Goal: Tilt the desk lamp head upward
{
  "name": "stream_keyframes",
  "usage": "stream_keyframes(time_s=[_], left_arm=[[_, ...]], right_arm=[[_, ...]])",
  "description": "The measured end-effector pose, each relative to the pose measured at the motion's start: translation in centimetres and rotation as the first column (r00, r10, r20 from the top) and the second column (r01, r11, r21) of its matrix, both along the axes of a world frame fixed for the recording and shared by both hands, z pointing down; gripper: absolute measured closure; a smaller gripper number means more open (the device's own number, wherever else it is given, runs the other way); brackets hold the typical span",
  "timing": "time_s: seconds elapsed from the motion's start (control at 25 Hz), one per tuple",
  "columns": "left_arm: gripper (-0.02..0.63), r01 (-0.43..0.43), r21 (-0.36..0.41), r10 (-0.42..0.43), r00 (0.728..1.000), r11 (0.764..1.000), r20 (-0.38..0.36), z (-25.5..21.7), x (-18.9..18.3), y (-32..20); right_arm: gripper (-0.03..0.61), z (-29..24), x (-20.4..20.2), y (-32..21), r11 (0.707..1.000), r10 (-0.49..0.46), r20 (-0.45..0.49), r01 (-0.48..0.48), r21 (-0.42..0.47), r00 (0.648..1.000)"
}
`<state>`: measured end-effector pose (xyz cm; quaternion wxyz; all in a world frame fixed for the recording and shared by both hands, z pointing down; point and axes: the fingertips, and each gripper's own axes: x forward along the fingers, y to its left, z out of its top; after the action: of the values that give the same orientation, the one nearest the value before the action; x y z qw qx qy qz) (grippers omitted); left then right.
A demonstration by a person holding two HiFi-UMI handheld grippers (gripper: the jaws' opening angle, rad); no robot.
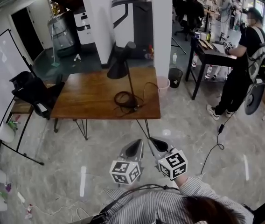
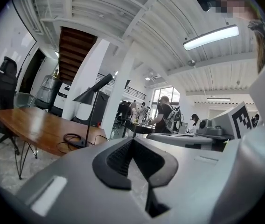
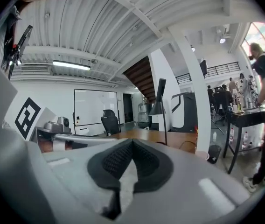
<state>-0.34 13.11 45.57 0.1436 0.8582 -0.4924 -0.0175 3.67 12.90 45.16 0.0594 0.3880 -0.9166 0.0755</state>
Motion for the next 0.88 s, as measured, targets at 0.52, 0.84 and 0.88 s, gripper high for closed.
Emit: stream_keyframes(time_s=[0.52,0.84,0.88], left_arm=[[0.612,-0.012,-0.01,0.012,1.0,1.0,-0.027,0.5,1.3,-0.8],[0.612,0.05,-0.003,-0.051,0.999,0.999,-0.011,1.4,0.8,-3.8],[0.612,0.049,-0.007,-0.049,0.999,0.999,-0.003,1.7,0.8,-4.2]], right_arm=[[0.575,-1.4,1.6,-0.7,0.997,-0.024,0.052,0.02,0.071,0.998],[0.575,-0.6,2.9,-2.9,0.997,-0.049,0.062,0.046,0.064,0.997],[0.575,-0.5,3.0,-3.3,0.997,-0.044,0.062,0.04,0.065,0.997]])
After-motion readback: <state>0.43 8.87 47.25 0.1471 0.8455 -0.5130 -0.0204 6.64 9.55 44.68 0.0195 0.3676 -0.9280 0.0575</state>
